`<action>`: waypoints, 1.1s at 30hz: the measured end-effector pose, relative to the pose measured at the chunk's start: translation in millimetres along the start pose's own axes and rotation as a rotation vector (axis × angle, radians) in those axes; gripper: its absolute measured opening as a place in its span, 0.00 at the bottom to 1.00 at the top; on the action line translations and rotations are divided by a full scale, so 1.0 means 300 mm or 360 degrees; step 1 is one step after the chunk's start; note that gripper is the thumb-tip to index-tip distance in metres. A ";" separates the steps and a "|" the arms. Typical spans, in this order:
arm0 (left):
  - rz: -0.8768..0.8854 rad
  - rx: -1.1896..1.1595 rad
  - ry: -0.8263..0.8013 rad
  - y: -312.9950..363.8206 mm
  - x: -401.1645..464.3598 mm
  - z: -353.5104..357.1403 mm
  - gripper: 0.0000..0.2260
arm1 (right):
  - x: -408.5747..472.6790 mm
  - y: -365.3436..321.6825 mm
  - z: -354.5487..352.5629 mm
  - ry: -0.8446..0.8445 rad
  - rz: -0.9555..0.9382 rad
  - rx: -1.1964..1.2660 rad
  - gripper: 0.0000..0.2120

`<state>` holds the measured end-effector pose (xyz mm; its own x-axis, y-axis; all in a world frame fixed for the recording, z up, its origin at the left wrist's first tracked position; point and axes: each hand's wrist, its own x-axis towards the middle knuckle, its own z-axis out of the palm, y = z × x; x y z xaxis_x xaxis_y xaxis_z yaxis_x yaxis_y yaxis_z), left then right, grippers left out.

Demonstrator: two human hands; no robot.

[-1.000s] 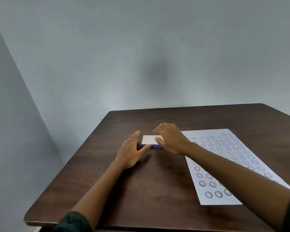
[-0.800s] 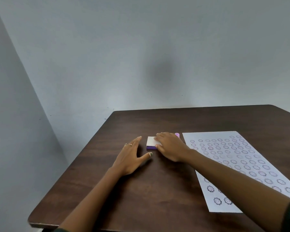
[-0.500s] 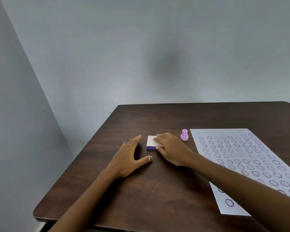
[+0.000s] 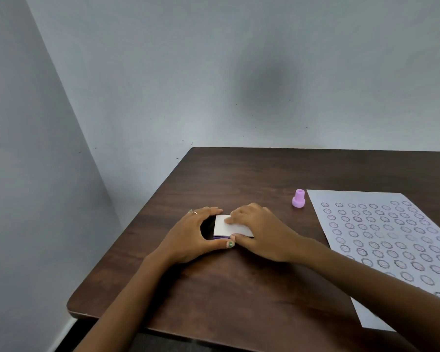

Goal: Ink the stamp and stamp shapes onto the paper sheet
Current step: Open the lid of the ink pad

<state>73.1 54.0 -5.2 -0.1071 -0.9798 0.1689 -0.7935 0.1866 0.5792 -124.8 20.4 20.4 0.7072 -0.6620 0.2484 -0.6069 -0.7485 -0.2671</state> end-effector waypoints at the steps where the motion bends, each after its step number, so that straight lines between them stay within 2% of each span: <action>1: 0.0001 -0.0005 0.0004 -0.003 0.002 0.001 0.35 | 0.004 0.006 -0.010 -0.0040 0.0006 0.0039 0.20; 6: 0.0008 -0.0013 0.0012 -0.012 0.006 0.001 0.33 | 0.003 0.047 -0.048 -0.0168 0.0072 0.0166 0.24; 11: -0.0006 0.0002 0.0002 -0.014 0.008 0.002 0.37 | 0.009 0.069 -0.078 -0.0226 0.0105 0.0261 0.26; 16: -0.0021 -0.0031 0.0006 -0.013 0.011 0.003 0.43 | 0.036 0.074 -0.107 -0.0232 0.0048 0.0319 0.17; 20: -0.0006 -0.0052 0.0013 -0.007 0.009 -0.004 0.43 | 0.065 0.087 -0.132 -0.0082 0.0093 0.0498 0.10; 28: -0.0039 -0.0128 -0.0034 0.011 0.007 -0.015 0.45 | 0.125 0.141 -0.058 0.0425 0.0236 0.0392 0.10; 33: -0.0069 -0.0198 -0.0032 0.013 0.008 -0.016 0.44 | 0.154 0.173 -0.012 0.0433 0.0339 0.0281 0.12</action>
<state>72.6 52.6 1.3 -0.0872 -0.9881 0.1264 -0.7173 0.1503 0.6804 -125.0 -49.1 21.4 0.4354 -0.8057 0.4015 -0.6411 -0.5907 -0.4899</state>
